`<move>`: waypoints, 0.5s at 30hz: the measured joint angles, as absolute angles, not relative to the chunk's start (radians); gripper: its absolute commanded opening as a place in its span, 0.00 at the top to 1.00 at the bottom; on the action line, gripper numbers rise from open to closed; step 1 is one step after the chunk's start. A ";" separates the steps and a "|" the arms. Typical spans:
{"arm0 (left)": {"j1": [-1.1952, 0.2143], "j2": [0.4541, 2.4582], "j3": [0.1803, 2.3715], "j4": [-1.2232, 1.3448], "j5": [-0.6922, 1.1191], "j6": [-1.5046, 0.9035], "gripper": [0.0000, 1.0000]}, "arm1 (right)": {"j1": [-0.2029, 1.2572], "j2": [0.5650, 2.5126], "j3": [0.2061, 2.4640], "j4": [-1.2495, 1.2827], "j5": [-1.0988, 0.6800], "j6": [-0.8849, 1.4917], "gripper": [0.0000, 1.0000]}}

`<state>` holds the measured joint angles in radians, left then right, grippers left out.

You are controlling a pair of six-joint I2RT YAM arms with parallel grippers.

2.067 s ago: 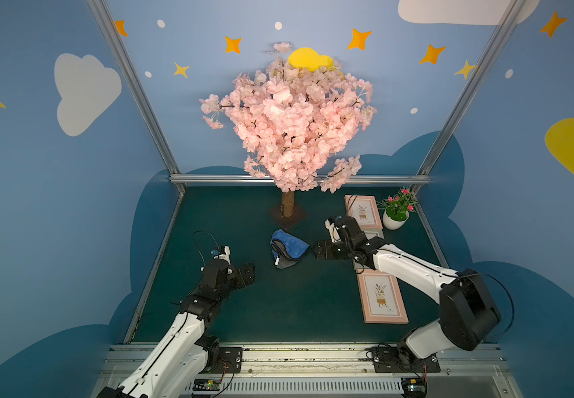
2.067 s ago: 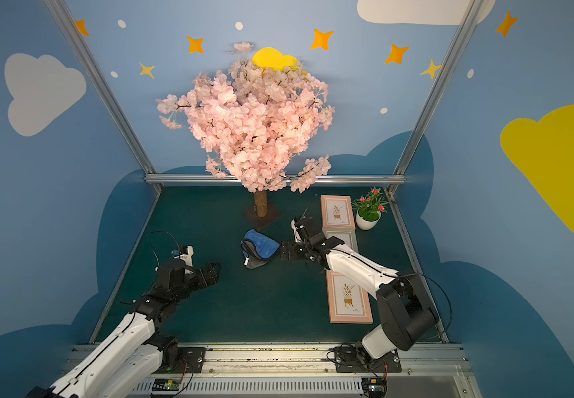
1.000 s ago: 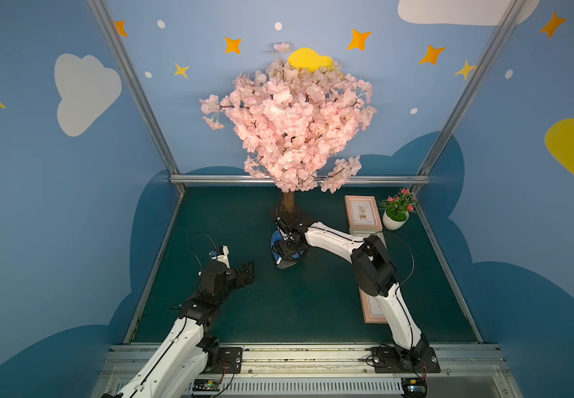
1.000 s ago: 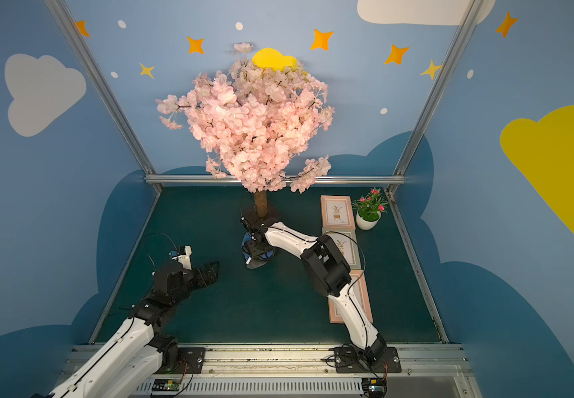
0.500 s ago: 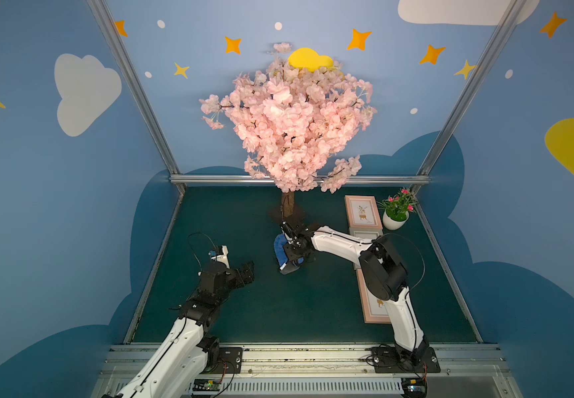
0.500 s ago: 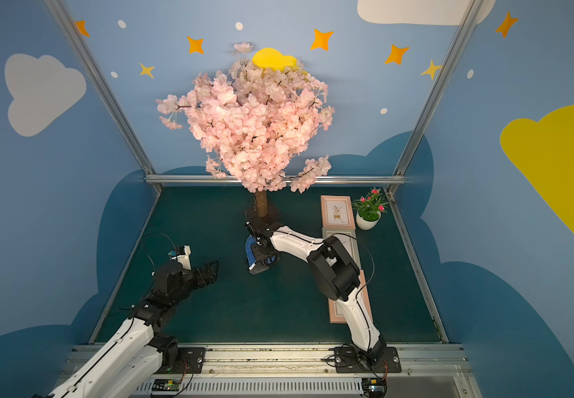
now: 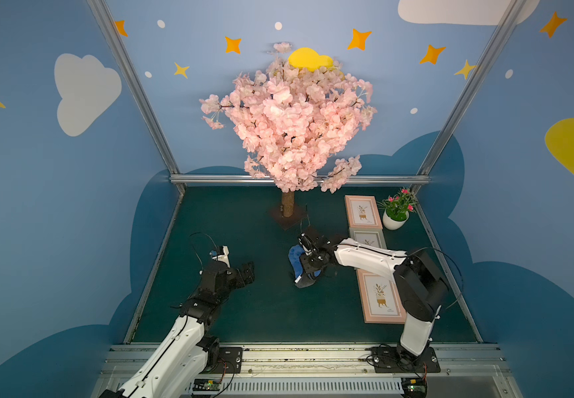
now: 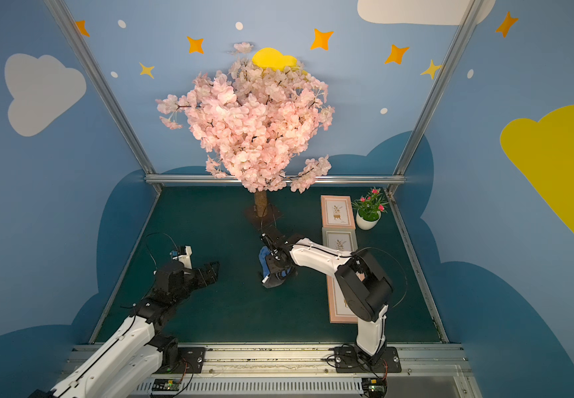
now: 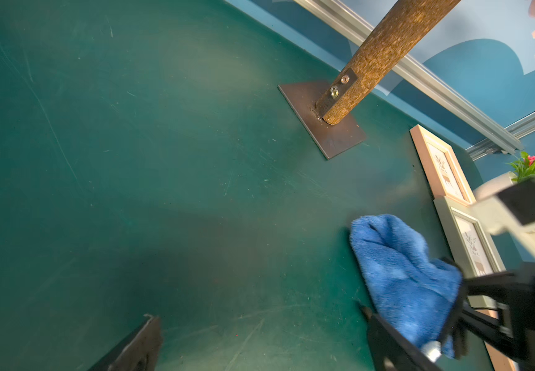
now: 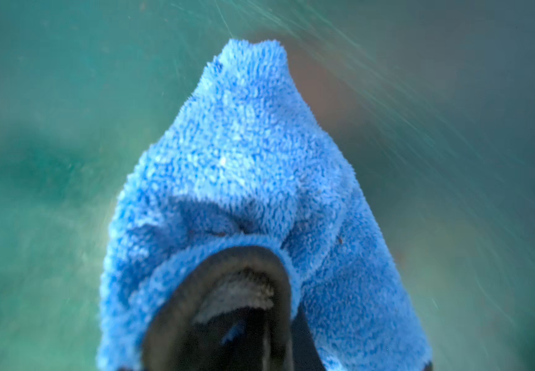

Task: Wipe the picture frame with a cloth
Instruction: Pick up the cleaning item at the center of the board.

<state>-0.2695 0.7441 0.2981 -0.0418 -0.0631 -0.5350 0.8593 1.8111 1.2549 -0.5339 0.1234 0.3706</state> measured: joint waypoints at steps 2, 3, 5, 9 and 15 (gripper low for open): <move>-0.270 0.752 0.298 -0.039 -0.060 -0.535 0.00 | 0.859 1.749 1.221 -0.527 0.139 0.383 1.00; -0.270 0.756 0.298 -0.038 -0.059 -0.535 0.00 | 0.859 1.716 1.205 -0.525 0.147 0.387 1.00; -0.270 0.760 0.298 -0.035 -0.057 -0.535 0.00 | 0.859 1.660 1.177 -0.523 0.170 0.400 1.00; -0.270 0.765 0.298 -0.030 -0.054 -0.535 0.00 | 0.859 1.575 1.148 -0.536 0.231 0.422 1.00; -0.270 0.785 0.298 -0.019 -0.045 -0.534 0.00 | 0.851 1.513 1.131 -0.554 0.314 0.446 1.00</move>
